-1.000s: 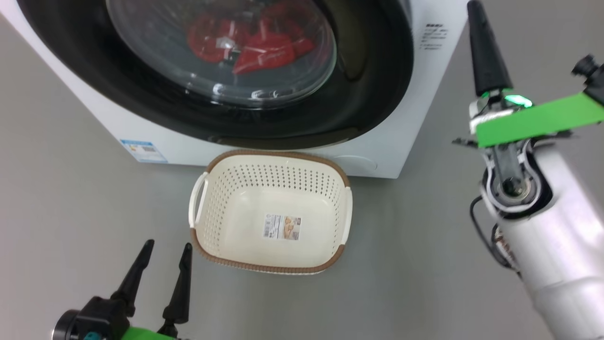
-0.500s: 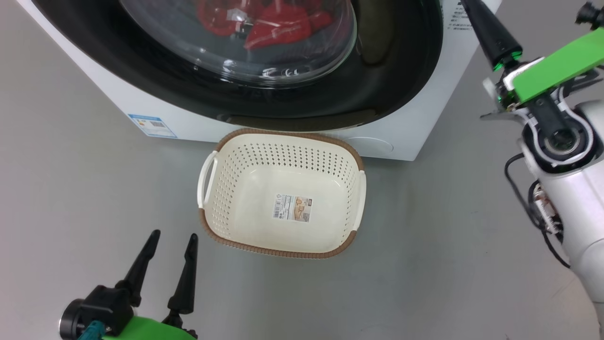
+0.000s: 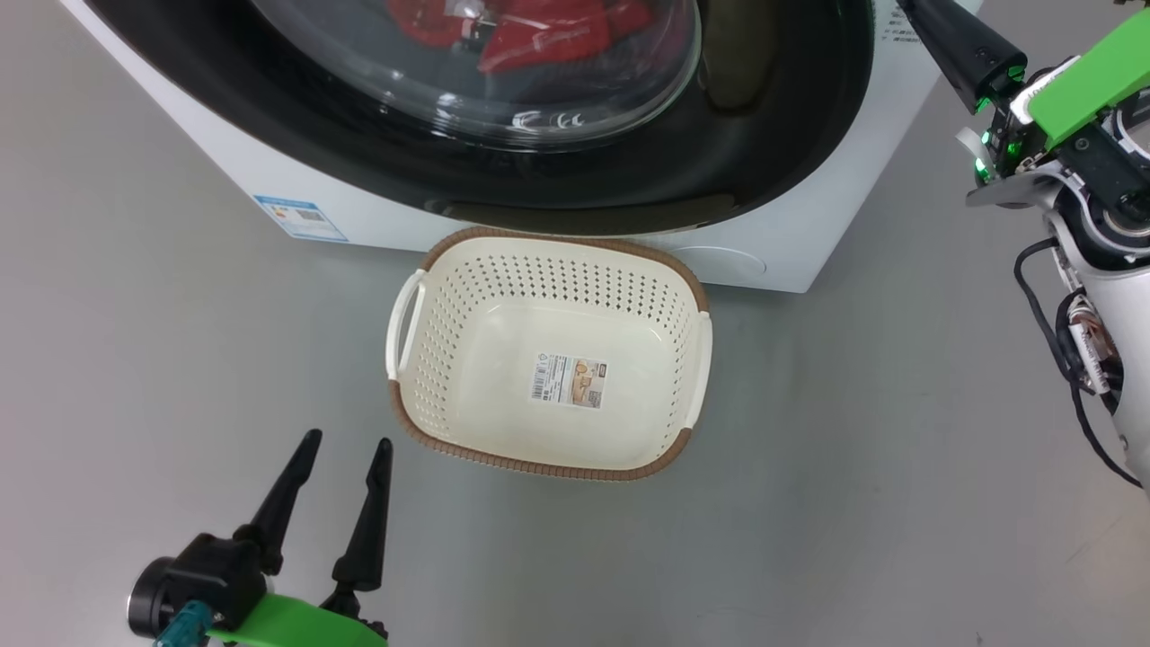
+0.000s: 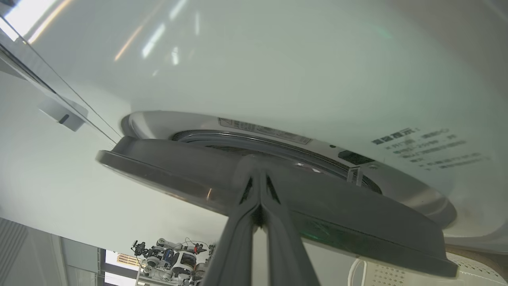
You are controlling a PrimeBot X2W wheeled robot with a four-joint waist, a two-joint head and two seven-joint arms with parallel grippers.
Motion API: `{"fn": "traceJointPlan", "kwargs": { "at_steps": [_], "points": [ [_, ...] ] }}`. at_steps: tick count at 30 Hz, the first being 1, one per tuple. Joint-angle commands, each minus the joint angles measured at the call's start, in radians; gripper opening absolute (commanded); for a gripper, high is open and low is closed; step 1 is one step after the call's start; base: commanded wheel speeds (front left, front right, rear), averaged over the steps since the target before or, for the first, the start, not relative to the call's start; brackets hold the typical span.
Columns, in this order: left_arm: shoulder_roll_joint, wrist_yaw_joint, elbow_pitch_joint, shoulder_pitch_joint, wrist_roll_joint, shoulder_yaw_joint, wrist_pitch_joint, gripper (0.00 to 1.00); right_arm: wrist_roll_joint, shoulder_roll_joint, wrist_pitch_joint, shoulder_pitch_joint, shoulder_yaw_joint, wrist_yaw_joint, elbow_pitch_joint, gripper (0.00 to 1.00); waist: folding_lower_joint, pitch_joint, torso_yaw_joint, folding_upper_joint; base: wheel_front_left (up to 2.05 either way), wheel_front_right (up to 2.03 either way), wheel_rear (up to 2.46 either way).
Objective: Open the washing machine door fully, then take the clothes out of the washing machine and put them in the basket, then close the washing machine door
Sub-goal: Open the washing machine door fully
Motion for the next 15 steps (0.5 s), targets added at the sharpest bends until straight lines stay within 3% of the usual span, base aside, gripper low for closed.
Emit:
{"fn": "traceJointPlan", "kwargs": {
  "at_steps": [1, 15],
  "points": [
    [0.027, -0.005, -0.016, -0.029, -0.003, 0.029, -0.012, 1.00, 0.002, 0.002, 0.003, -0.023, 0.007, -0.001, -0.021, 0.00, 0.0000, 0.002, 0.003, 0.0000, 0.00, 0.00, 0.00],
    [0.031, -0.005, -0.015, -0.042, -0.014, -0.003, -0.012, 1.00, -0.025, 0.016, 0.060, -0.087, -0.007, -0.001, 0.069, 0.00, 0.0000, 0.026, 0.028, 0.0000, 0.00, 0.00, 0.00]
  ]
}}
